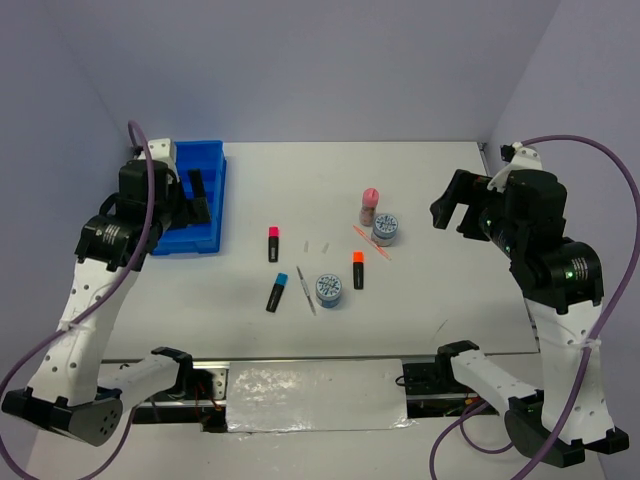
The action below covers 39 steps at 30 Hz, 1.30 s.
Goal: Sort the stationery into containers
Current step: Pick up the pen from the center of the board.
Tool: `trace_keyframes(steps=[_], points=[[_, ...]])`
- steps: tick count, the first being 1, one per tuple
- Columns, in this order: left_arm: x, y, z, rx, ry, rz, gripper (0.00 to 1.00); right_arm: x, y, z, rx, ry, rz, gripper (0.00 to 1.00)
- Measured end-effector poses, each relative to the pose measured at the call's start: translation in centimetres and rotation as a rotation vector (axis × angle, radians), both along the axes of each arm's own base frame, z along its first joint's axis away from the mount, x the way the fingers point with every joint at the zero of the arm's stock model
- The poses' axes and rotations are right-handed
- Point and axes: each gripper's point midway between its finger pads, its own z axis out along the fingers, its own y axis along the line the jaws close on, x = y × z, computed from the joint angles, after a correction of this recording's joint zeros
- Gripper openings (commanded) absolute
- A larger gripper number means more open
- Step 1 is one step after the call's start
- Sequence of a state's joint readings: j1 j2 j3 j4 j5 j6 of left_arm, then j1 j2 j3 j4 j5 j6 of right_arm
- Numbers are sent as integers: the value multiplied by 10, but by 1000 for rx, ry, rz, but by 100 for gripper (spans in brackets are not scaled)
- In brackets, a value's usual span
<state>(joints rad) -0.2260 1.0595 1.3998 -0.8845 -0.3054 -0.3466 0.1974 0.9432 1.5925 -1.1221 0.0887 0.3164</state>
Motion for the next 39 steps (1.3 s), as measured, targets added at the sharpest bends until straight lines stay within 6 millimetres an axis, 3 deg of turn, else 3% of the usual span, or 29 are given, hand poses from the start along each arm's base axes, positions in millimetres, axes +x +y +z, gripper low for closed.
trace_keyframes(steps=[3, 7, 11, 14, 18, 23, 28, 33, 34, 35, 38, 39], points=[[15, -19, -15, -49, 22, -44, 99, 2, 3, -2, 8, 3, 14, 100], [41, -76, -58, -69, 126, -146, 98, 3, 12, -10, 28, 25, 50, 100], [61, -130, -147, -63, 308, -215, 92, 7, 22, -11, 51, 33, 98, 100], [62, -137, -211, -38, 452, -192, 91, 8, 29, -15, 67, 47, 132, 100], [65, -141, -260, -23, 545, -172, 90, 5, 35, -23, 83, 61, 164, 100], [74, -147, -279, -37, 551, -158, 87, 3, 39, -29, 91, 76, 192, 100], [94, -158, -282, -50, 524, -160, 67, 3, 41, -30, 87, 75, 209, 100], [102, -158, -286, -39, 514, -147, 55, 7, 44, -32, 84, 83, 223, 100], [103, -157, -287, -34, 513, -142, 50, 8, 44, -32, 83, 83, 224, 100], [103, -156, -287, -33, 512, -137, 34, 8, 44, -32, 83, 84, 225, 100], [105, -156, -286, -41, 501, -117, 0, 8, 44, -32, 81, 84, 226, 100], [105, -156, -285, -38, 498, -119, 0, 8, 44, -32, 81, 82, 228, 100]])
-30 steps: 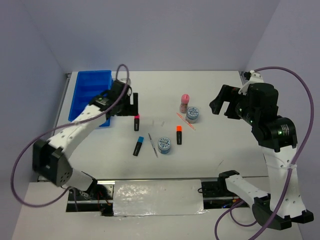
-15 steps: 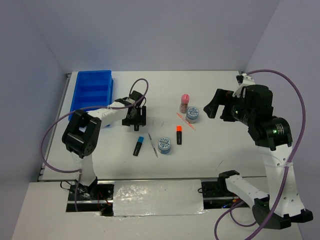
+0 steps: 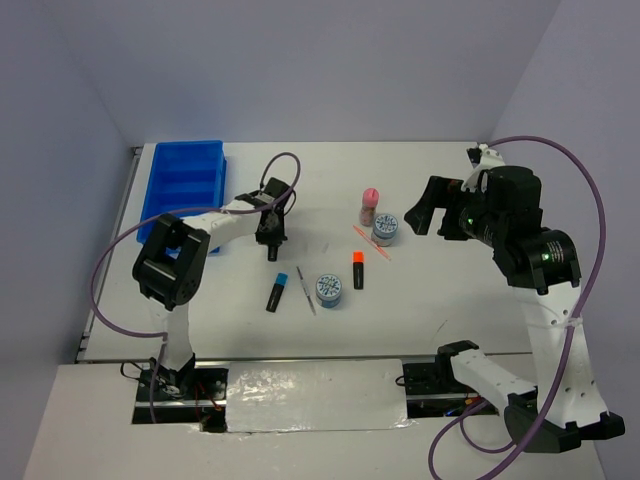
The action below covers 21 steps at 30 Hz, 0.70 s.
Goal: Sort the stationery into containers
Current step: Pick up the pen from the center of the board, then place the pen in the storage box.
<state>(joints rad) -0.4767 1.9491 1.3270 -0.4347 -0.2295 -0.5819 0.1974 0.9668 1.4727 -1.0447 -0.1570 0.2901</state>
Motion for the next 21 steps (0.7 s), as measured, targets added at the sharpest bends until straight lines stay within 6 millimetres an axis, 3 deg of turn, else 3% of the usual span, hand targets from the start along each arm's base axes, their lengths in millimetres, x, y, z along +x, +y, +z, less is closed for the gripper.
trace_keyframes(steps=[3, 5, 7, 9, 11, 13, 15, 18, 21], points=[[-3, 3, 8, 5, 0, 1, 0, 0, 2, 1, 6, -3, 9, 100], [-5, 6, 26, -2, -15, 7, 0, 0, 3, 1, 10, -3, 15, 100], [1, 12, 59, -34, -69, 33, 0, 0, 4, 2, 15, -7, 21, 100], [16, 23, 109, -108, -172, 91, 0, 0, 6, 3, 20, -9, 30, 100], [33, 48, 166, -226, -311, 199, 0, 1, 8, 2, 27, -10, 39, 100], [39, 90, 210, -330, -440, 339, 0, 2, 10, 0, 35, -9, 47, 100], [35, 137, 234, -405, -546, 491, 0, 3, 13, -2, 43, -7, 58, 100], [25, 182, 226, -483, -598, 675, 0, 3, 18, -4, 58, -1, 81, 100], [15, 203, 182, -535, -543, 821, 0, 1, 22, -5, 70, 4, 103, 100]])
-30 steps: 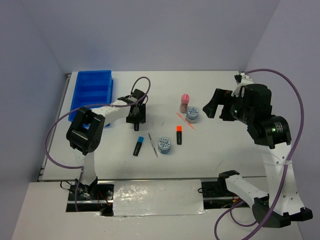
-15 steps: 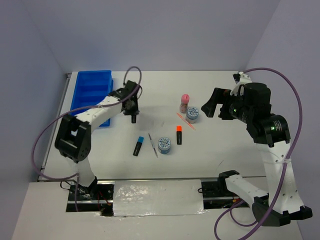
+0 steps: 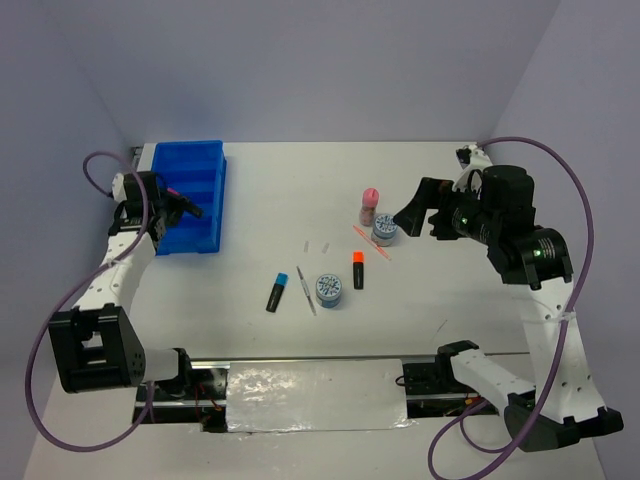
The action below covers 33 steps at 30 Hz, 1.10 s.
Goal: Sort the stationery into containers
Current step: Place the pen in the storage box.
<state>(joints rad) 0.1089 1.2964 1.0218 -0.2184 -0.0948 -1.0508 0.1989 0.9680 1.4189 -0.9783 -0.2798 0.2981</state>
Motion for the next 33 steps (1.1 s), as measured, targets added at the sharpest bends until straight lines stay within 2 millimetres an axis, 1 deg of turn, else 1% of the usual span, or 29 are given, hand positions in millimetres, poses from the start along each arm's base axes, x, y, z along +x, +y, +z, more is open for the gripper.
trace_keyframes(steps=[2, 3, 4, 6, 7, 11, 14, 15, 16, 20, 22, 26, 29, 31, 33], points=[[-7, 9, -31, -54, 52, 58, 0, -1, 3, 1, 7, -2, 15, 100], [-10, 12, -42, -70, 72, 78, 0, -1, 4, 1, 10, -5, 22, 100], [-11, 14, -48, -84, 84, 93, 1, -1, 6, 2, 13, -7, 29, 100], [-8, 20, -48, -106, 68, 124, 3, -1, 8, 1, 15, -6, 38, 100], [-3, 23, -43, -115, 35, 137, 4, -1, 8, 1, 16, -5, 40, 100], [5, 40, -39, -130, -16, 188, 5, -2, 10, -1, 16, -3, 49, 100], [8, 49, -44, -136, -13, 210, 13, -3, 12, -1, 14, -3, 58, 100], [8, 49, -46, -137, -12, 212, 18, -3, 13, -1, 14, -2, 61, 100], [7, 49, -49, -139, -9, 213, 19, -2, 13, -1, 14, -1, 62, 100], [4, 47, -57, -156, 5, 220, 21, 1, 15, -5, 11, 15, 64, 100], [3, 47, -57, -159, 5, 224, 23, 3, 16, -8, 9, 25, 68, 100], [1, 48, -61, -162, 14, 232, 40, 5, 18, -10, 12, 37, 75, 100], [-2, 46, -67, -172, 32, 238, 47, 5, 20, -9, 17, 35, 81, 100], [-4, 46, -70, -181, 43, 246, 48, 6, 20, -9, 19, 34, 84, 100], [-5, 46, -71, -185, 48, 248, 54, 6, 21, -9, 20, 32, 85, 100]])
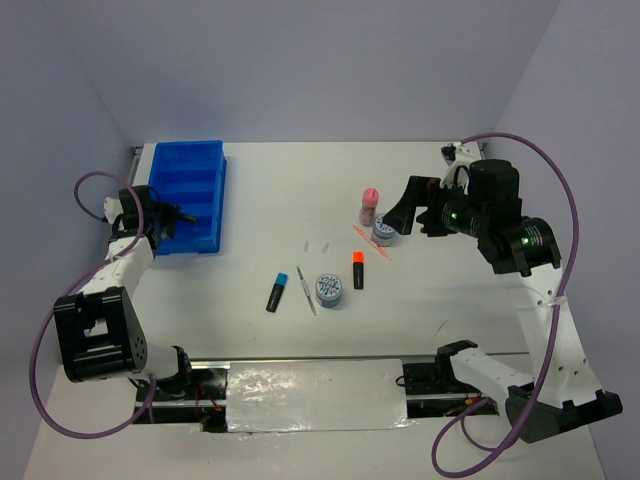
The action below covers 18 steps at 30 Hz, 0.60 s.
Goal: Sort the stationery into containers
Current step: Place the pen in the storage box.
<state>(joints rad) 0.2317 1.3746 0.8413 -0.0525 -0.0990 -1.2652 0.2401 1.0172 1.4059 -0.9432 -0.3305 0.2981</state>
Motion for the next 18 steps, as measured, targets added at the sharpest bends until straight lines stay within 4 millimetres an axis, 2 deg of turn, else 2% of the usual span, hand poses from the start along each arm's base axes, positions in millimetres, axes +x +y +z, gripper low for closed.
trace_keyframes(steps=[1, 2, 6, 10, 12, 14, 15, 17, 18], points=[[0, 0, 0, -1, 2, 1, 57, 0, 0, 0, 0, 0, 0, 100], [-1, 0, -1, -4, 3, 4, 66, 0, 0, 0, 1, 0, 0, 100], [-4, 1, 0, -14, 7, 20, 87, 1, 1, -1, 2, 4, 4, 100], [-6, 0, 4, -10, 7, 17, 95, 1, 1, -1, 3, 7, 4, 100], [-4, -2, 14, 20, 10, -13, 97, 2, 1, -1, 3, 8, 2, 100], [6, -12, 36, 99, 20, -89, 98, 2, 1, -1, 3, 9, -4, 100], [17, -24, 57, 175, 28, -160, 98, 3, 0, -2, 0, 9, -11, 100], [47, -68, 109, 323, -30, -314, 99, 5, -3, -2, -5, 8, -33, 100], [55, -100, 132, 384, -78, -410, 99, 6, -5, -1, -10, 7, -46, 100]])
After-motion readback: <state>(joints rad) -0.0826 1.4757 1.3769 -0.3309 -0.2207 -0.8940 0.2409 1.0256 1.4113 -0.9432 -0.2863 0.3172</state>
